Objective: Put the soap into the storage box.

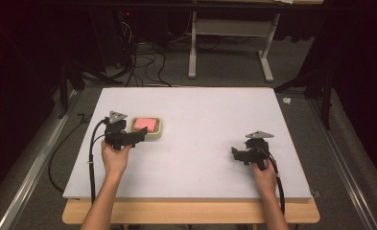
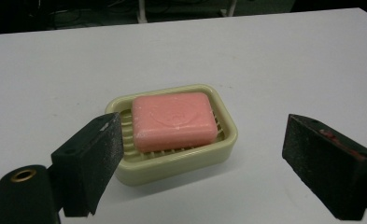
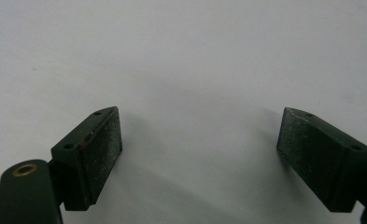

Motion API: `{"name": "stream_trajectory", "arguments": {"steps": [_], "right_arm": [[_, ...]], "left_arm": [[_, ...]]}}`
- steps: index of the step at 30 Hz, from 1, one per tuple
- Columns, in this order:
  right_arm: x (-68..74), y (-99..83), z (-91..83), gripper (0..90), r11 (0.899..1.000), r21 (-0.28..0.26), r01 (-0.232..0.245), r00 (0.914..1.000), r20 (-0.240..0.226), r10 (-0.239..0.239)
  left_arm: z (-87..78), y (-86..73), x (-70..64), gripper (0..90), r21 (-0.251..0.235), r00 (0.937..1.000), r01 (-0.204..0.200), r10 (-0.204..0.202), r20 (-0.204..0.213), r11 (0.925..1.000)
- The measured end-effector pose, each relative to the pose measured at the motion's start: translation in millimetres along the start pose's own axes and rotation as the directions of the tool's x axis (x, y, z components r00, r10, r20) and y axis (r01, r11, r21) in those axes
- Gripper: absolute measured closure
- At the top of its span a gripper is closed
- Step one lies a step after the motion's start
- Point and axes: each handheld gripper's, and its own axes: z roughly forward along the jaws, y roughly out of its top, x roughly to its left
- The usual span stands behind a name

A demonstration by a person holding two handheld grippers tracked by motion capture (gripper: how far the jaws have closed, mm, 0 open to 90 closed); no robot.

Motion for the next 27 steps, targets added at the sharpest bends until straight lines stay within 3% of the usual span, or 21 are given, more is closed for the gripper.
{"name": "stream_trajectory", "arguments": {"steps": [27], "right_arm": [[0.1, 0.0, -0.1, 14.6, 1.0, 0.0, -0.001, 1.0, 0.0, 0.001]], "left_arm": [[-31.3, -16.3, -7.7, 14.0, -0.052, 0.9976, 0.005, -0.001, 0.07, 0.9987]]}}
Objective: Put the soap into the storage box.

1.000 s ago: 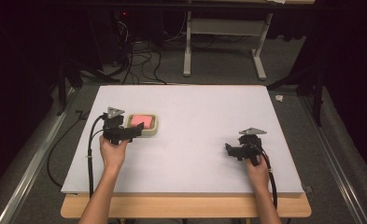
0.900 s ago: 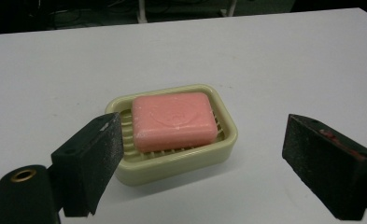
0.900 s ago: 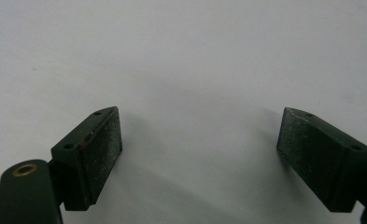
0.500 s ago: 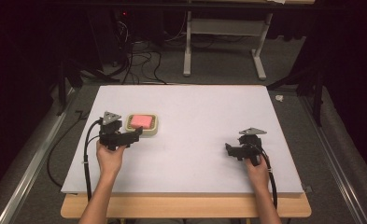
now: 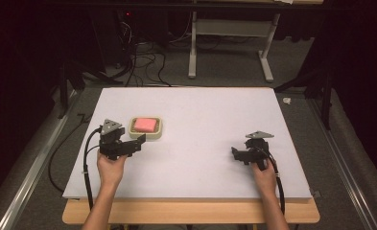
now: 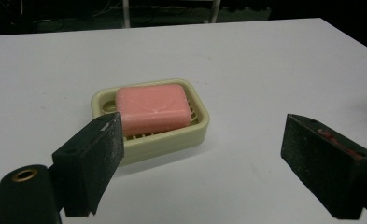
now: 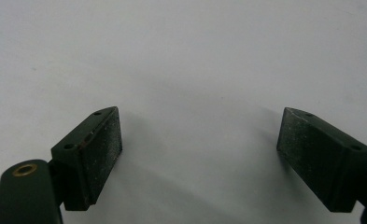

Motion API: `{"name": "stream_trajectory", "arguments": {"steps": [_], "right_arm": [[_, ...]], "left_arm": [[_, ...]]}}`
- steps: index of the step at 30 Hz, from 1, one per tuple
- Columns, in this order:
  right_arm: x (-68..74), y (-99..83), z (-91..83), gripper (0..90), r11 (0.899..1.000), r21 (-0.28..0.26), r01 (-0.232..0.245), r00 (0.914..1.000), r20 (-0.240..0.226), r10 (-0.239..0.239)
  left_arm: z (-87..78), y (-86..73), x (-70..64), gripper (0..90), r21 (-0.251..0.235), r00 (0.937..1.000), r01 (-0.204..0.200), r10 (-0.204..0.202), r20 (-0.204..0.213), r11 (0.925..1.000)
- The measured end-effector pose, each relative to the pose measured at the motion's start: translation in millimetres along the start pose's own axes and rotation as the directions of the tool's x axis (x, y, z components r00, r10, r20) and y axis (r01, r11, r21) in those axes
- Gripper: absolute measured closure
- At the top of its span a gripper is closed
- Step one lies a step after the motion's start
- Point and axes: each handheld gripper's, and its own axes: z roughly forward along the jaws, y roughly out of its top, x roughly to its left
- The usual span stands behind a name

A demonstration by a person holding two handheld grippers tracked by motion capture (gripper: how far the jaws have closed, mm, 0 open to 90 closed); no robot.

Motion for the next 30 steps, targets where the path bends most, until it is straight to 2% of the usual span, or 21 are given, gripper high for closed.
{"name": "stream_trajectory", "arguments": {"steps": [3, 19, 30], "right_arm": [[0.1, 0.0, 0.0, 14.6, 1.0, 0.001, 0.0, 1.0, 0.0, 0.0], [0.0, 0.0, 0.0, 14.6, 1.0, 0.0, 0.0, 1.0, 0.0, 0.0], [-0.1, 0.0, 0.1, 14.6, 1.0, 0.0, 0.001, 1.0, 0.0, -0.001]], "left_arm": [[-3.7, -1.0, -1.0, 14.0, -0.005, 0.9999, -0.012, 0.012, -0.001, 0.9999], [-13.6, -14.5, -7.6, 14.0, -0.011, 0.9993, -0.011, 0.011, 0.036, 0.9999], [-5.8, -17.3, -18.2, 14.3, 0.001, 0.9969, -0.031, 0.031, 0.072, 0.9995]]}}
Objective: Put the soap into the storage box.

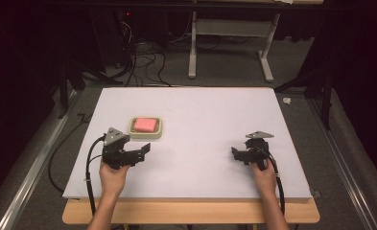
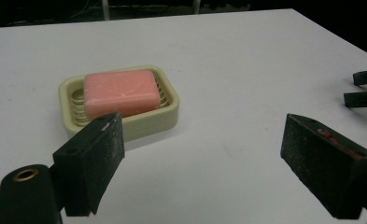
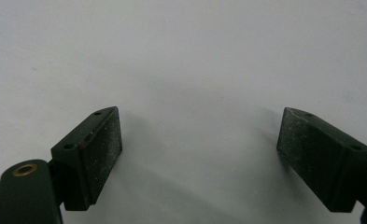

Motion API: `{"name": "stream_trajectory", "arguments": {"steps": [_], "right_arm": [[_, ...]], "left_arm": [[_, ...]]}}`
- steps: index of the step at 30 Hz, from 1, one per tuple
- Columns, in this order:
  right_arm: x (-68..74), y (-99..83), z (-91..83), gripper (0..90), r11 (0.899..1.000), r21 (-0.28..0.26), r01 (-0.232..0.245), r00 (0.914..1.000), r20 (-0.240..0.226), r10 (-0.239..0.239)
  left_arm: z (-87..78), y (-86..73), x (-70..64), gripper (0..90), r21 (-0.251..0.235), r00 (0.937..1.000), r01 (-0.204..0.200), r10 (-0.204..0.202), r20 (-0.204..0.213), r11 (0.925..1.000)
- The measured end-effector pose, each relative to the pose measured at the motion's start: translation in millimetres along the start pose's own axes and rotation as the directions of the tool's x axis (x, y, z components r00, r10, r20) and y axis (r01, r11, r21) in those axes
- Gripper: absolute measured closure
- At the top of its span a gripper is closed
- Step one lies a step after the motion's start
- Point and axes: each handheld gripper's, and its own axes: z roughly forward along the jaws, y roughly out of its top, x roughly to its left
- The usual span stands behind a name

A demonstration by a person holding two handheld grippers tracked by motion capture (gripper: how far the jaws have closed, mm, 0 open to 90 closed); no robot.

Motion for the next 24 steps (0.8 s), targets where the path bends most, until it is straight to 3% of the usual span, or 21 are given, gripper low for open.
{"name": "stream_trajectory", "arguments": {"steps": [15, 24], "right_arm": [[0.0, 0.0, 0.0, 14.6, 1.0, 0.0, 0.0, 1.0, 0.0, 0.0], [0.2, 0.0, -0.1, 14.6, 1.0, 0.001, -0.001, 1.0, 0.0, 0.001]], "left_arm": [[16.7, -4.7, -14.5, 15.2, 0.039, 0.9987, -0.036, 0.034, 0.039, 0.9986], [24.7, -6.4, -16.4, 15.2, 0.067, 0.9979, -0.037, 0.033, 0.056, 0.9971]]}}
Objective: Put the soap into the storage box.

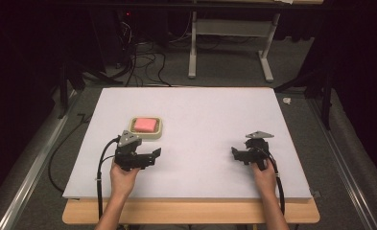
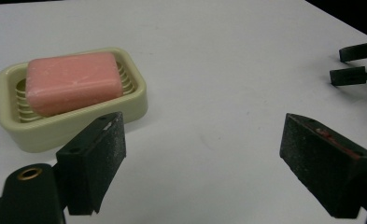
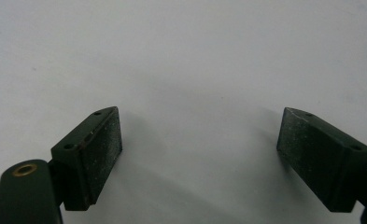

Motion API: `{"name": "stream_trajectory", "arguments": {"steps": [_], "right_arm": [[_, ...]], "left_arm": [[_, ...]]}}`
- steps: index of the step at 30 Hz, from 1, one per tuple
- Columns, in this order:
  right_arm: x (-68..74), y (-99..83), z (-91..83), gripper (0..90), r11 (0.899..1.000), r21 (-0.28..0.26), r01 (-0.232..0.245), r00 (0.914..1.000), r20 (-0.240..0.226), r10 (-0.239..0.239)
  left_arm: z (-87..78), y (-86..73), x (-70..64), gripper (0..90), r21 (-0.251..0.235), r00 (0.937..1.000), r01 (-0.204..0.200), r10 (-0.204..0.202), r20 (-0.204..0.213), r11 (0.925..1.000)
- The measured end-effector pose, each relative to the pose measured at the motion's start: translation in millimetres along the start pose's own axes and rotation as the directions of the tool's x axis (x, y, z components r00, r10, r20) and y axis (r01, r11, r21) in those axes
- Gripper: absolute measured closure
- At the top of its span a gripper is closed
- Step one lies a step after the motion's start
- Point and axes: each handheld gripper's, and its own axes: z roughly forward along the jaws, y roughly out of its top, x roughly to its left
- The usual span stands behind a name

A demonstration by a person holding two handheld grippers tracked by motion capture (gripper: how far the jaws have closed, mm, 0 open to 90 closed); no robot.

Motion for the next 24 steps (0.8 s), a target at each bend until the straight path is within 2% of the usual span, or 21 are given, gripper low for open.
{"name": "stream_trajectory", "arguments": {"steps": [9, 17, 24], "right_arm": [[0.1, -0.1, 0.0, 14.6, 1.0, -0.001, 0.0, 1.0, 0.001, 0.0], [0.0, -0.1, 0.0, 14.6, 1.0, -0.001, 0.0, 1.0, 0.001, 0.0], [0.1, -0.1, -0.1, 14.6, 1.0, -0.001, 0.001, 1.0, 0.001, -0.001]], "left_arm": [[14.0, -0.5, -3.5, 15.3, 0.035, 0.9998, -0.015, 0.015, 0.009, 0.9993], [24.7, -3.0, -3.4, 15.3, 0.06, 0.9999, -0.012, 0.012, 0.011, 0.9981], [35.5, -5.8, -2.4, 15.5, 0.078, 0.9995, -0.028, 0.029, -0.015, 0.9966]]}}
